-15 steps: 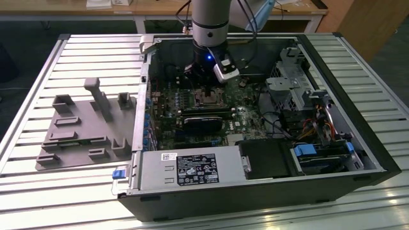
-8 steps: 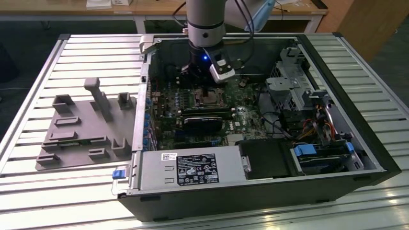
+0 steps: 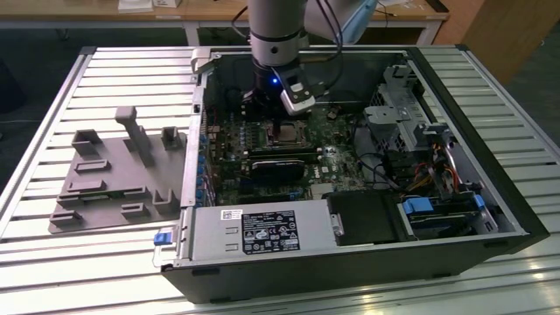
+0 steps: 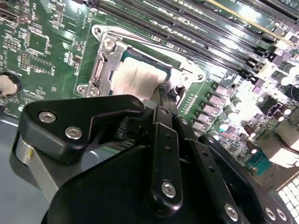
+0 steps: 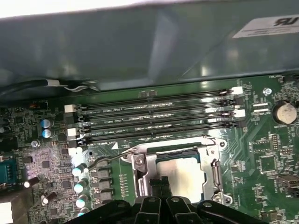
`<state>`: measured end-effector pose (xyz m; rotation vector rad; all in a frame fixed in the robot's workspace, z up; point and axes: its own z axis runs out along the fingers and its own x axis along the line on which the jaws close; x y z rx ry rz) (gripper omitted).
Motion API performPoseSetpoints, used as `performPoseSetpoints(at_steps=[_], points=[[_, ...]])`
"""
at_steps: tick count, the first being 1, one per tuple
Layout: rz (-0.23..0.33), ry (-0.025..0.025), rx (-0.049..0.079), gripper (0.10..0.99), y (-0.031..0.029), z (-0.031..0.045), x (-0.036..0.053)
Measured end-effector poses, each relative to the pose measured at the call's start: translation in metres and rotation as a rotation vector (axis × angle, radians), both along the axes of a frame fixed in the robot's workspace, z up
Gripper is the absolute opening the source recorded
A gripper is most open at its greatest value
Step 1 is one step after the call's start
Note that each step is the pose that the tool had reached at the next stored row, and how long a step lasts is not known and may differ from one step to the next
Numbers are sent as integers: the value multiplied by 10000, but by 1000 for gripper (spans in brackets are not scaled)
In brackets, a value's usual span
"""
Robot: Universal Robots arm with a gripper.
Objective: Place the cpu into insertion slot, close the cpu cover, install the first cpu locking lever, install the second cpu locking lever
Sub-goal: 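Close the cpu cover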
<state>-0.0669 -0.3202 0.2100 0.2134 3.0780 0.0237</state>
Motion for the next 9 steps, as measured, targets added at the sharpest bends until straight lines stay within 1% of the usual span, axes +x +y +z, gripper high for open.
performPoseSetpoints(at_steps=[9], points=[[4, -1, 4, 106, 0, -54, -57]])
